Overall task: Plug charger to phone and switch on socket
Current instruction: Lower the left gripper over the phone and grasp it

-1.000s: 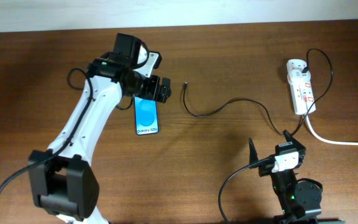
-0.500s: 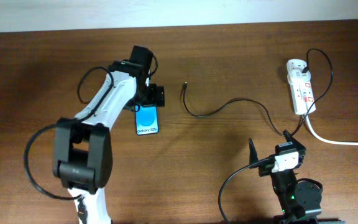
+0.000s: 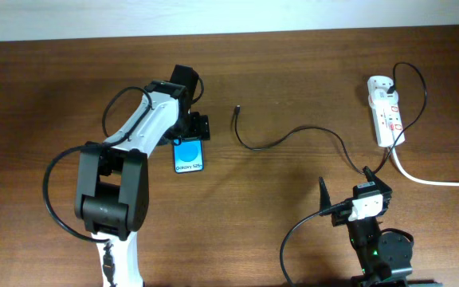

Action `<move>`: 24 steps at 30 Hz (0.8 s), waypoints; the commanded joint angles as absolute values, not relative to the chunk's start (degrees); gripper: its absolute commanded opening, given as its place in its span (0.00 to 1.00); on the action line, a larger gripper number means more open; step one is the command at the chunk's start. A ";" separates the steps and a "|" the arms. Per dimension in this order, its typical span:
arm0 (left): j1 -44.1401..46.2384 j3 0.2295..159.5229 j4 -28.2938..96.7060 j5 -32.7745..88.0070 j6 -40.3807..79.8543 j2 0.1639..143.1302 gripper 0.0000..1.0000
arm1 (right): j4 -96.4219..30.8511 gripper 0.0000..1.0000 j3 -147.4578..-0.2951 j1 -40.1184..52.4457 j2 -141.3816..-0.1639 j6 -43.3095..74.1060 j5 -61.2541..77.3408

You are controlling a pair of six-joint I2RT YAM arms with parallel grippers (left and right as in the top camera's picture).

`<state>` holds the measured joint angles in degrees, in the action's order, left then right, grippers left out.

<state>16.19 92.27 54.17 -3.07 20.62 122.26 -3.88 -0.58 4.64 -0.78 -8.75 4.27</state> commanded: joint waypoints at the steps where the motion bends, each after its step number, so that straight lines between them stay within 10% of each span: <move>1: 16.25 93.06 54.08 -2.98 20.95 123.00 0.99 | -4.14 0.98 -0.32 4.47 -0.21 -7.92 4.01; 24: 16.84 91.92 53.23 -2.37 19.25 124.55 0.99 | -4.14 0.98 -0.32 4.47 -0.21 -7.92 4.01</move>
